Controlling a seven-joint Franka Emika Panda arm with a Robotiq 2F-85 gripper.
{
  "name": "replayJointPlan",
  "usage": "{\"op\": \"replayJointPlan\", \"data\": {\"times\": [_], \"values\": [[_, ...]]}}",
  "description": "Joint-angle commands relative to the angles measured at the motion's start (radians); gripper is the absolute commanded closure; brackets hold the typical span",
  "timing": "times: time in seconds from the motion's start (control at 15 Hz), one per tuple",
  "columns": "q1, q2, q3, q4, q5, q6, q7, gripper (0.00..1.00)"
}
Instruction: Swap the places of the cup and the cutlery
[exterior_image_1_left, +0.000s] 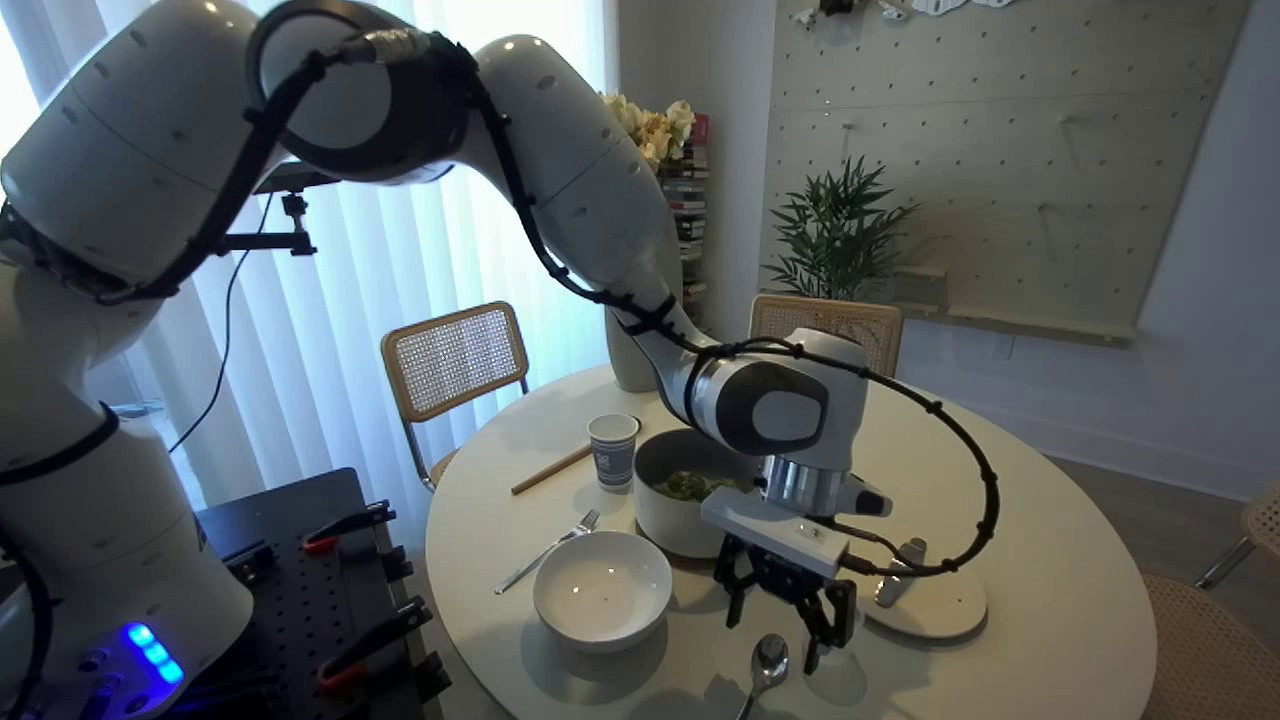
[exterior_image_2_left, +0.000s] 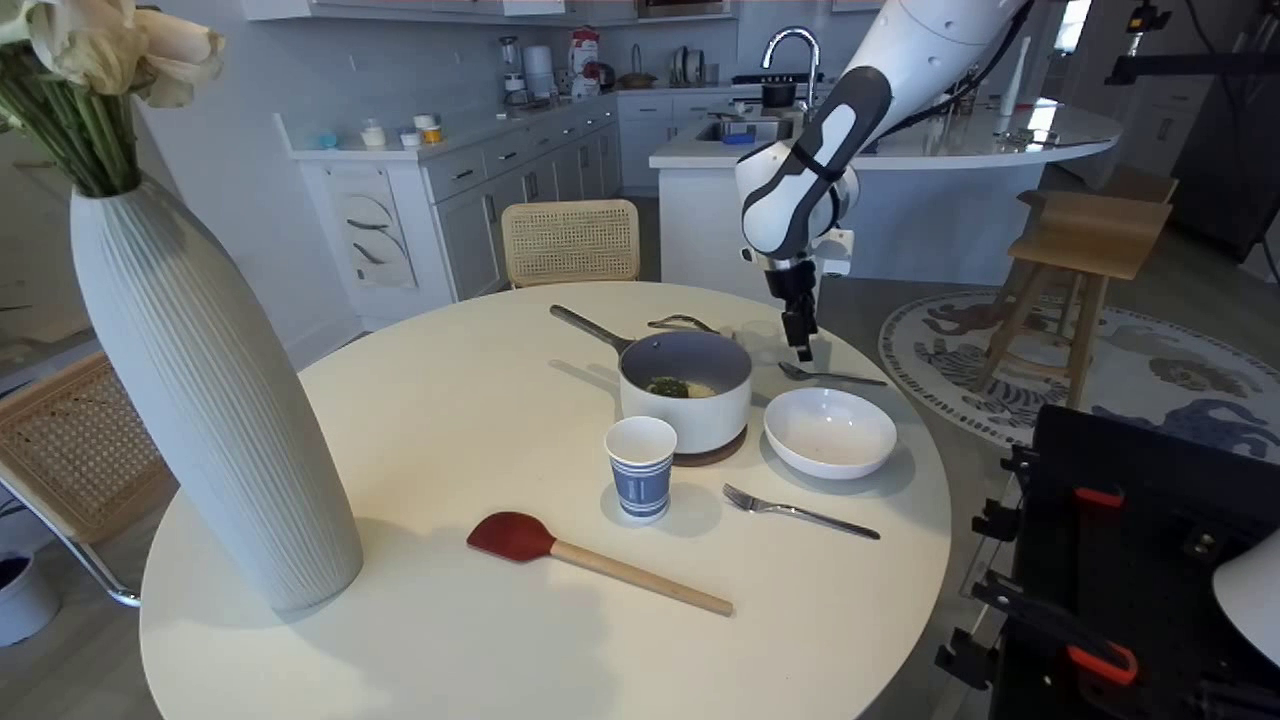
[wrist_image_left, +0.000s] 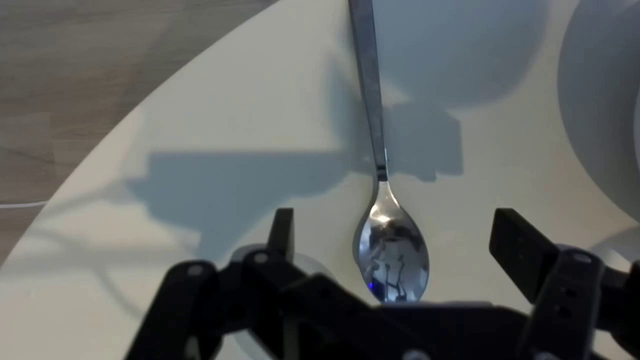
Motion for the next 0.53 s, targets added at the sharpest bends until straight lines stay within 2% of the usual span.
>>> {"op": "replayJointPlan", "data": {"times": [0.0, 0.47], "values": [[-0.024, 0.033, 0.007, 0.058, 0.000, -0.057, -0.050, 0.00], [-0.034, 0.080, 0.011, 0.089, -0.003, -0.073, -0.124, 0.00]]}}
